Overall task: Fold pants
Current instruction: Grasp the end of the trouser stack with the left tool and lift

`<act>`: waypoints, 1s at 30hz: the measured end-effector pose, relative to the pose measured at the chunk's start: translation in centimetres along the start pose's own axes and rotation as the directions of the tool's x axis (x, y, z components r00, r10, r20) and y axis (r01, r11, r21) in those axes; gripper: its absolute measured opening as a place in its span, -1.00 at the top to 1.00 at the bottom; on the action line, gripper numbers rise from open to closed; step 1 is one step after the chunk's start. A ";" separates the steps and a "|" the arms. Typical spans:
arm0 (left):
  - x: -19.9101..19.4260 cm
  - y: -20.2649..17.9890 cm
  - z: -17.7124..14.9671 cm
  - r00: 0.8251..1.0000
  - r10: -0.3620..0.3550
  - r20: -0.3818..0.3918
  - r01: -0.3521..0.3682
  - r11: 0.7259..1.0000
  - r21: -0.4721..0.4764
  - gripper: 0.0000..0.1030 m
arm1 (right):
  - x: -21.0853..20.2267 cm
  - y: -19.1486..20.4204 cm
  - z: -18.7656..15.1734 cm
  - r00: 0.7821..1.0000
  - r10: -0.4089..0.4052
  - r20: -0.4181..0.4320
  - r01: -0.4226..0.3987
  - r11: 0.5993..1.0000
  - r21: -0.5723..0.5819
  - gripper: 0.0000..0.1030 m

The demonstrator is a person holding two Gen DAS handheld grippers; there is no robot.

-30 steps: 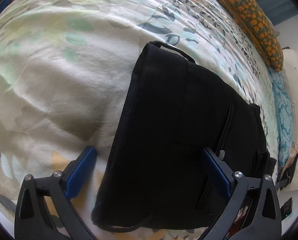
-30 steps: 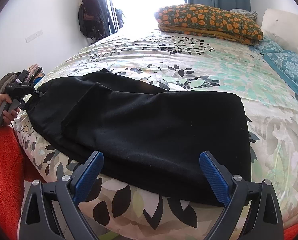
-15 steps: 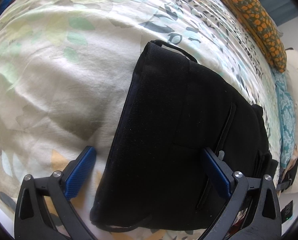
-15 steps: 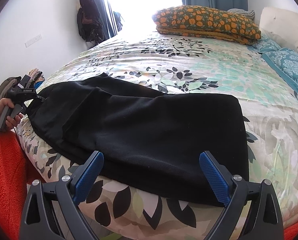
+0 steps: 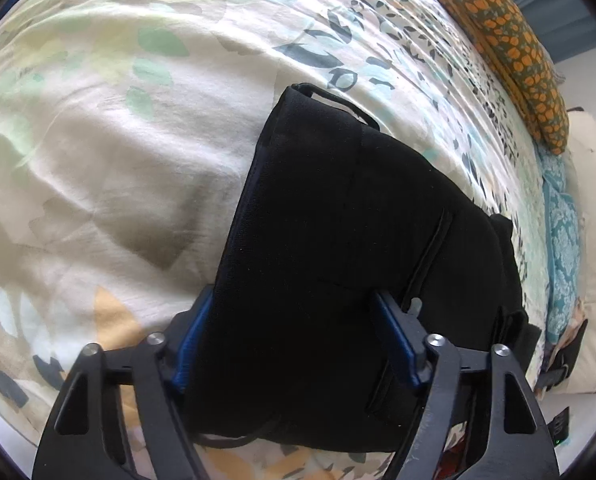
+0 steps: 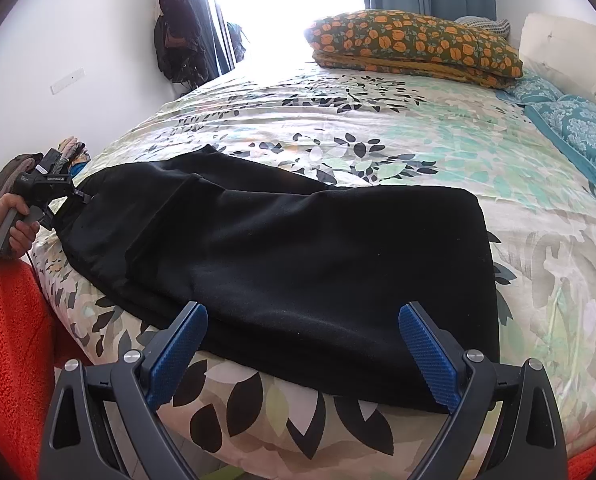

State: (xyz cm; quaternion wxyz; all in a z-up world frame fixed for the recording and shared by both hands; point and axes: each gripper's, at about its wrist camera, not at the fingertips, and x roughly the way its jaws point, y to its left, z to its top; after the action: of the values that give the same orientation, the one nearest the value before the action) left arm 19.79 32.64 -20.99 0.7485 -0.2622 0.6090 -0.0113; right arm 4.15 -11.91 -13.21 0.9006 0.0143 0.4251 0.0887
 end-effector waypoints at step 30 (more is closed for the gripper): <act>6.1 -35.8 -17.9 0.970 -0.225 -0.092 0.241 0.846 0.475 0.56 | -4.3 -9.4 0.6 0.987 0.016 0.157 -0.081 0.905 0.418 -0.87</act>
State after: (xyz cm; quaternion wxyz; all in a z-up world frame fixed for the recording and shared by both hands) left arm 15.82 -7.07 -14.12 0.7729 -0.1390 0.5628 -0.2578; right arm 3.31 -21.83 -10.44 0.9029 0.2264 0.3650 0.0158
